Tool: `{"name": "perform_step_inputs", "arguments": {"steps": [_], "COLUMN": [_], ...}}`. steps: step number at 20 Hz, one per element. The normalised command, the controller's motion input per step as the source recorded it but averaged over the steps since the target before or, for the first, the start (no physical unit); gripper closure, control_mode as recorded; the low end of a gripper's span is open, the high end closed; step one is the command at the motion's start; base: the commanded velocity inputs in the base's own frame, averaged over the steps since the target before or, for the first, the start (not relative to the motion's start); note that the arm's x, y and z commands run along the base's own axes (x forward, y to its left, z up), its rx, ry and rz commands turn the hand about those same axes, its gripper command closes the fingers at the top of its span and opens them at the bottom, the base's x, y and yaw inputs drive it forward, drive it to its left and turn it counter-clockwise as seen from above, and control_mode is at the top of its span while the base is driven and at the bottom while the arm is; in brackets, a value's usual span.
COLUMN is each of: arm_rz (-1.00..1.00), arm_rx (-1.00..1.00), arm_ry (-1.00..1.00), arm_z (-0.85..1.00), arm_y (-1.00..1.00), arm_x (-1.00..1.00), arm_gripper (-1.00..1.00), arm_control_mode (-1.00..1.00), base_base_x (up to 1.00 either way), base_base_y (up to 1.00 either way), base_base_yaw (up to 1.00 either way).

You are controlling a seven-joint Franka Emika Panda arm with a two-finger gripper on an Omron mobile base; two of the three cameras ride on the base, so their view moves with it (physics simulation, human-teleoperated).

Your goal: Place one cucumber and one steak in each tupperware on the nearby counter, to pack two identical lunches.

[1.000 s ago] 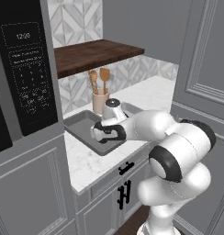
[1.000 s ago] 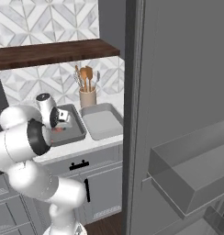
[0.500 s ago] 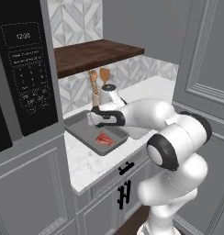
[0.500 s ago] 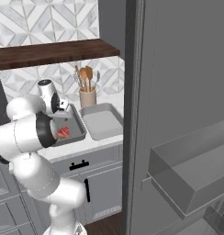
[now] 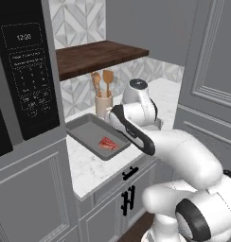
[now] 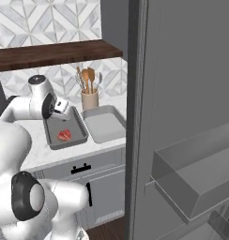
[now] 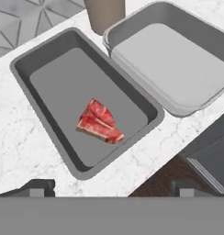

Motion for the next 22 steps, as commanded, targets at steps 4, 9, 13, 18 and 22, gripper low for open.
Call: {"name": "perform_step_inputs", "arguments": {"steps": [4, 9, 13, 18, 22], "arm_rz": [-0.05, 0.04, 0.00, 0.00, 0.00], "arm_rx": [0.00, -0.01, 0.00, 0.00, 0.00], "arm_ry": [0.00, 0.00, 0.00, 0.00, 0.00], "arm_z": [0.65, 0.10, 0.00, 0.00, 0.00], "arm_y": [-0.07, 0.04, 0.00, 0.00, 0.00], "arm_x": [-1.00, -1.00, 0.00, 0.00, 0.00], "arm_gripper": [-1.00, -1.00, -1.00, -1.00, -1.00], "arm_control_mode": [-1.00, -1.00, 1.00, 1.00, 1.00], "base_base_x": [0.00, 0.00, -1.00, -1.00, -0.97], "base_base_y": [0.00, 0.00, 0.23, 0.24, 0.17], "base_base_yaw": [0.00, 0.00, 0.02, -0.34, -0.78]}}
